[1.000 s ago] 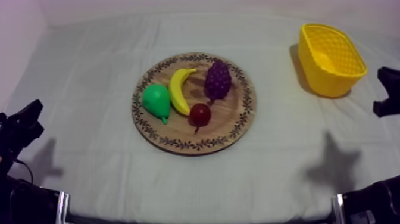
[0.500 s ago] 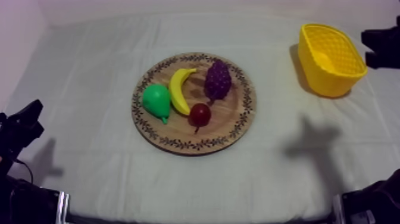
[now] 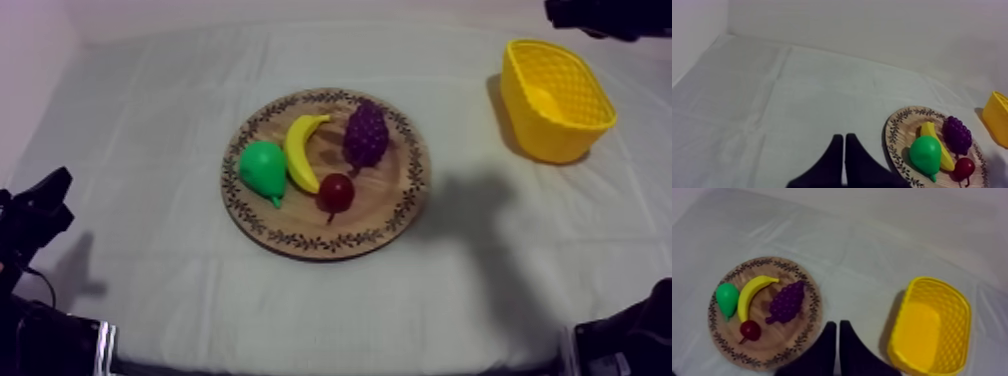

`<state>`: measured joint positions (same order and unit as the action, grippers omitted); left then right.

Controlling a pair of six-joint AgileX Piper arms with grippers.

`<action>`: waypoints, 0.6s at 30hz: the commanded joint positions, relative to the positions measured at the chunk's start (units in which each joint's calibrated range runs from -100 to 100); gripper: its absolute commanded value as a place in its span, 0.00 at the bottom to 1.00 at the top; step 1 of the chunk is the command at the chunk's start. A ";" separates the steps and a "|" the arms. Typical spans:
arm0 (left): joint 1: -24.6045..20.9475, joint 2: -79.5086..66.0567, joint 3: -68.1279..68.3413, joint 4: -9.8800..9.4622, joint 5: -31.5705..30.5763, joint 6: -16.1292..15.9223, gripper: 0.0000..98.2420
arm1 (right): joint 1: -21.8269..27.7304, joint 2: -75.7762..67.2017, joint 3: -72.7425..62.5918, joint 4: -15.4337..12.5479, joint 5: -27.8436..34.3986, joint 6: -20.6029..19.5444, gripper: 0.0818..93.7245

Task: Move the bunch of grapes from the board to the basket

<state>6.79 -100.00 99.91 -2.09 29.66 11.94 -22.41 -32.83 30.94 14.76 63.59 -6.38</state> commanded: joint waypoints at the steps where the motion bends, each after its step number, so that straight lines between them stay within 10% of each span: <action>1: -0.02 0.00 -0.02 0.01 0.00 0.00 0.00 | -1.72 4.10 -5.13 0.32 3.16 -1.79 0.00; 18: -0.02 0.00 -0.02 0.01 0.00 0.00 0.00 | -6.95 28.90 -27.09 2.65 19.42 -13.80 0.00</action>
<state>6.79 -100.00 99.91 -2.09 29.66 11.94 -29.33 -6.73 5.34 17.39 82.25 -19.03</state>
